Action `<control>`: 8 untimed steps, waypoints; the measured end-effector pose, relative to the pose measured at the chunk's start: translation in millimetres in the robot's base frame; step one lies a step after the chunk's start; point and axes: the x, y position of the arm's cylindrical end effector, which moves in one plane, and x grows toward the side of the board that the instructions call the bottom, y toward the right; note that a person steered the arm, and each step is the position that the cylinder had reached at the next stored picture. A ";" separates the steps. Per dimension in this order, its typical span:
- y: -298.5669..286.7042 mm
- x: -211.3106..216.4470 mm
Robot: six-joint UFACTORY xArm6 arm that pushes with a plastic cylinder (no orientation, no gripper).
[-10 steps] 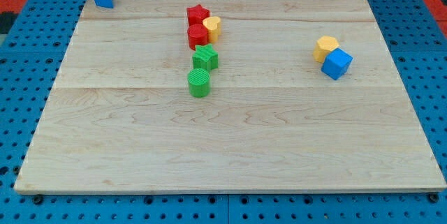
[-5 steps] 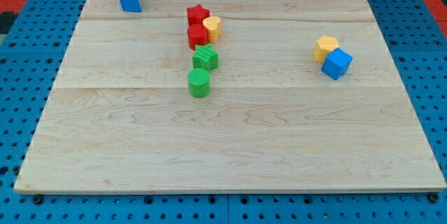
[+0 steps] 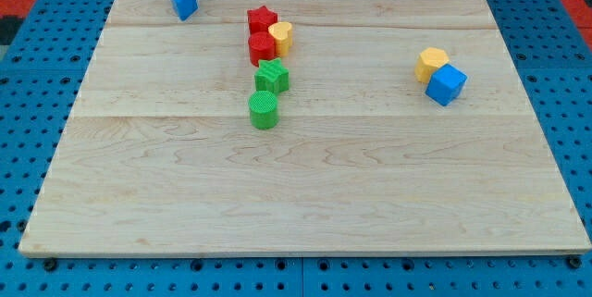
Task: Place the blue triangle to the left of red star
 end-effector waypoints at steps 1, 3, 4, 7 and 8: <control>18.2 19.1; 85.9 4.8; 50.4 28.1; 113.6 -13.6; 239.8 1.4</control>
